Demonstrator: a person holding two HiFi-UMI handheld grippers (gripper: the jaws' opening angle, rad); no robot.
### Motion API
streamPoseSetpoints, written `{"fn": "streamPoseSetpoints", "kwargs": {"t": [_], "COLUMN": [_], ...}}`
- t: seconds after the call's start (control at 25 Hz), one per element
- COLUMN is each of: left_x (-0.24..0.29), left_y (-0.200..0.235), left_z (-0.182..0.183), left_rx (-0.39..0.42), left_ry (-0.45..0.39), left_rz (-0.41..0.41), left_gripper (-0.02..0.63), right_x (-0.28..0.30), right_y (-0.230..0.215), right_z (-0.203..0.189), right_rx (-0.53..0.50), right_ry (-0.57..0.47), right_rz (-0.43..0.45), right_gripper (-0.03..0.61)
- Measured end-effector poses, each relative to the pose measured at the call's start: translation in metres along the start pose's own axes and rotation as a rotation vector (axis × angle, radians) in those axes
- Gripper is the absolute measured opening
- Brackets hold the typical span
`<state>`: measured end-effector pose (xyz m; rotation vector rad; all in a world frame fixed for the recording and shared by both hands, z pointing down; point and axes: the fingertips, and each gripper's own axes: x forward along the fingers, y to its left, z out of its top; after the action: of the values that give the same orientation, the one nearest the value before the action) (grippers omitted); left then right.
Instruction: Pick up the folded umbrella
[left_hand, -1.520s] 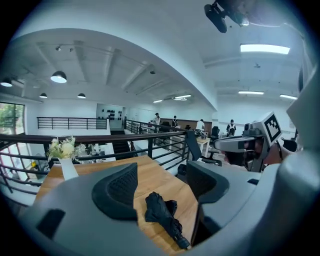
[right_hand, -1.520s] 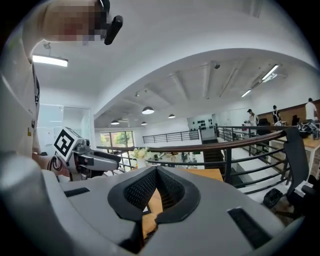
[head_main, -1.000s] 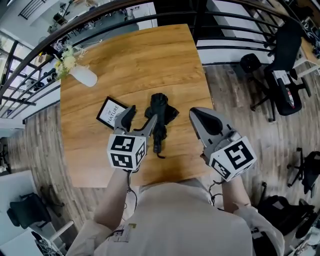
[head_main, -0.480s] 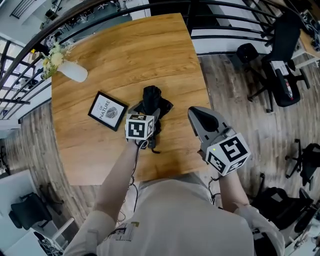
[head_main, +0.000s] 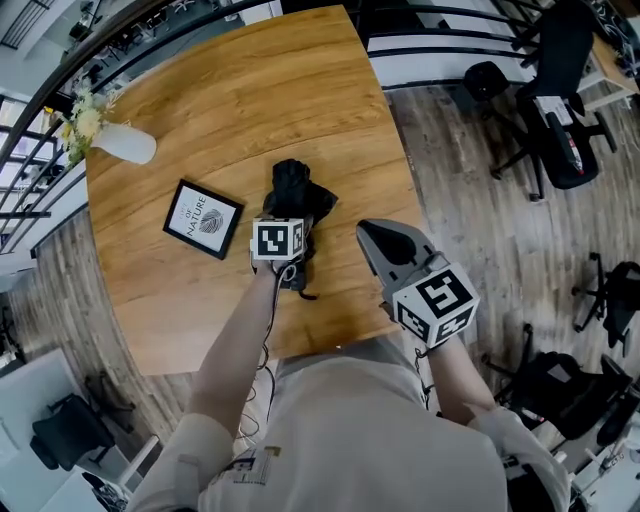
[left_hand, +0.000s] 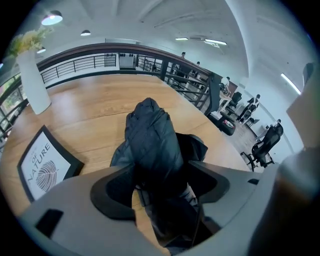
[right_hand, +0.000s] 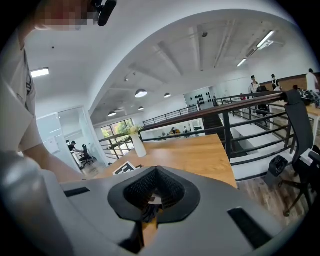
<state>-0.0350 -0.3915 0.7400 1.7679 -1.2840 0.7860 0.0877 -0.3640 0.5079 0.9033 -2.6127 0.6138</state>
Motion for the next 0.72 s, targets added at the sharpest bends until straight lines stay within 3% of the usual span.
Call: {"fn": "streamPoseSetpoints", "kwargs": {"t": [0.16,0.44,0.72], "left_x": [0.008,0.013,0.002], "left_y": [0.003,0.009,0.009], "left_z": [-0.003,-0.004,-0.007], "left_rx": [0.007,-0.110,-0.132], "left_ry": [0.026,0.025,0.021], "left_rz": [-0.015,-0.080,-0.087], "left_gripper": [0.328,0.329,0.263], "right_x": [0.008,0.011,-0.004], "right_y": [0.000,0.008,0.011], "right_z": [-0.010,-0.010,-0.006], "right_rx": [0.004,-0.005,-0.003], "right_ry": [0.019,0.019,0.008], "right_rz": [0.006,0.008,-0.020], "right_gripper": [0.028,0.028,0.028]}}
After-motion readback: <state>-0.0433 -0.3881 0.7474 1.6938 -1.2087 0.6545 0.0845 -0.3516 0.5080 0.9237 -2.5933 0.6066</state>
